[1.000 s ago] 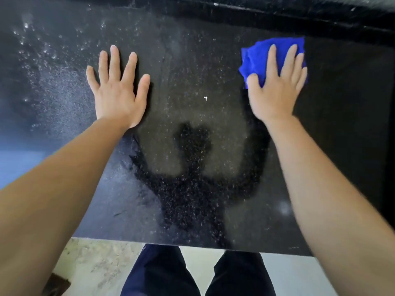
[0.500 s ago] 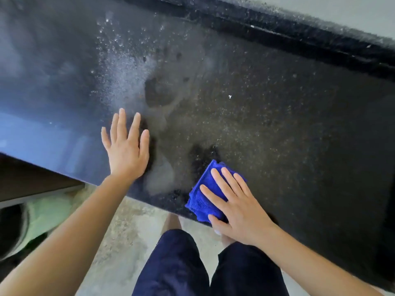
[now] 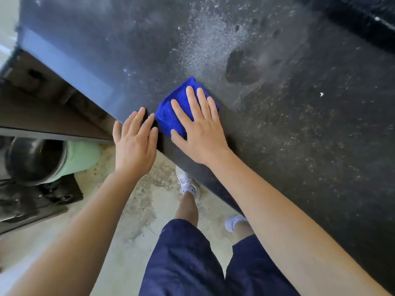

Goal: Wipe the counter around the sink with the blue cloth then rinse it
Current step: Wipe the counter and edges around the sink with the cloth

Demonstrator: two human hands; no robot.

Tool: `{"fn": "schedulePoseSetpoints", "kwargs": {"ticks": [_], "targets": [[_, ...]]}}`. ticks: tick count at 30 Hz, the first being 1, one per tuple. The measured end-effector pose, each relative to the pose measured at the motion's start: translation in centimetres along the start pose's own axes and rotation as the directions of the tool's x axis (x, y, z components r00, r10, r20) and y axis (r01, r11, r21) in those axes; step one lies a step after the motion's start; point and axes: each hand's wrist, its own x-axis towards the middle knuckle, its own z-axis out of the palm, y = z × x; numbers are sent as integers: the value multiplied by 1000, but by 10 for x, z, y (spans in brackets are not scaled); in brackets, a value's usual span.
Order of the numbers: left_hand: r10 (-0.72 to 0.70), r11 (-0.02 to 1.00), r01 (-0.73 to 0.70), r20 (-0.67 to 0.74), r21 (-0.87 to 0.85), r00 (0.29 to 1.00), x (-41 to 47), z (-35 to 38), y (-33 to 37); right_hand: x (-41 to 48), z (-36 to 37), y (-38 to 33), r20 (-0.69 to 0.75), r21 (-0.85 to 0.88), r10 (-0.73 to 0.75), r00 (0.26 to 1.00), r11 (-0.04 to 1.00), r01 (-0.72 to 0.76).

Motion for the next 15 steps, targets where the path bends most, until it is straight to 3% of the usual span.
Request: {"fn": "schedulePoseSetpoints", "kwargs": {"ticks": [4,9,15], "targets": [[-61,998,61,-8,24,998,6,9,-8,-92,-8,26,83,16,-86,993,996,85],[-74,993,69,-49,-95,996,14,23,-12,-196,-21,43,250,-76,2,968,997,18],[-14,991,2,-89,-133,996,14,22,-27,-124,-10,7,202,-35,-4,979,999,11]]}}
